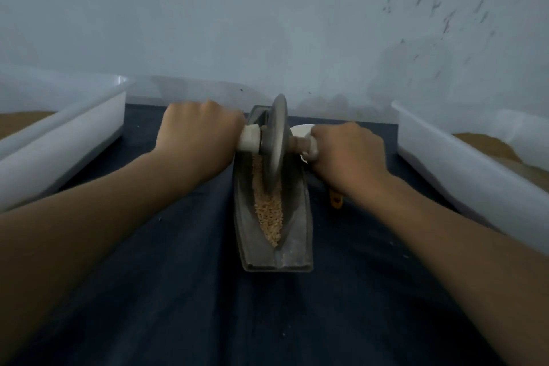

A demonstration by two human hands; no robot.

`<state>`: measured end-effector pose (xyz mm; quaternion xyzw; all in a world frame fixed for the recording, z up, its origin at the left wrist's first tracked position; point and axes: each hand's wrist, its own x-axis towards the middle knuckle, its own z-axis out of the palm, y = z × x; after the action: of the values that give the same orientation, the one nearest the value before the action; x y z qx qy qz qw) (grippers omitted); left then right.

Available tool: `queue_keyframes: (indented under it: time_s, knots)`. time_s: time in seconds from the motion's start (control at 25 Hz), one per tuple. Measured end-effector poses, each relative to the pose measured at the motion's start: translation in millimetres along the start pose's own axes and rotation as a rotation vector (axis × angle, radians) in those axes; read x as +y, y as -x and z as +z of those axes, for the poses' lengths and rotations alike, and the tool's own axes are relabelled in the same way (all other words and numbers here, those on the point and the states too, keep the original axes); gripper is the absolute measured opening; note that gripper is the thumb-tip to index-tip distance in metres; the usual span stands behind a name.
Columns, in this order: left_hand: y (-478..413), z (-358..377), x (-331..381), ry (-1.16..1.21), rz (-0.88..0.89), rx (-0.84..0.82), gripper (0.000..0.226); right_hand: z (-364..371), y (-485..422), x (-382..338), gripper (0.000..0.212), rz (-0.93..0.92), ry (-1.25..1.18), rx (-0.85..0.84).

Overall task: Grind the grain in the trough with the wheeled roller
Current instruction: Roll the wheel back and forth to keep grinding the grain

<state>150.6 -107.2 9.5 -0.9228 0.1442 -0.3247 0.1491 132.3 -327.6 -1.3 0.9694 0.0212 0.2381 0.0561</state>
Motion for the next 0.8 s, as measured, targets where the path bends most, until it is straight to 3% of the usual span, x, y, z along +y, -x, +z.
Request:
queue_keyframes:
  time_s: [0.08, 0.2, 0.32, 0.44, 0.52, 0.68, 0.8]
  knots:
    - [24.9, -10.3, -5.6, 0.004, 0.083, 0.101, 0.026, -9.7, 30.8, 7.6, 0.02, -0.068, 0.004, 0.09]
    - [43.2, -19.1, -15.8, 0.056, 0.169, 0.196, 0.034, -20.1, 52.7, 14.5, 0.019, -0.133, -0.027, 0.179]
    - [27.0, 2.1, -8.3, 0.025, 0.062, 0.042, 0.026, -10.7, 22.7, 3.8, 0.023, -0.094, 0.094, 0.101]
    - [-10.8, 23.2, 2.5, 0.078, -0.08, 0.011, 0.003, -2.5, -29.1, -9.4, 0.004, -0.012, 0.049, -0.023]
    - [-20.1, 23.3, 4.2, 0.081, -0.082, 0.019, 0.003, 0.0, -36.9, -10.3, 0.004, 0.004, 0.026, -0.054]
    - [22.0, 1.3, -0.3, 0.044, 0.018, 0.125, 0.032, -10.0, 18.7, 1.9, 0.029, -0.058, 0.028, 0.055]
    - [50.0, -21.2, -9.7, 0.062, 0.116, 0.197, 0.042, -27.9, 57.1, 11.5, 0.02, -0.161, -0.004, 0.213]
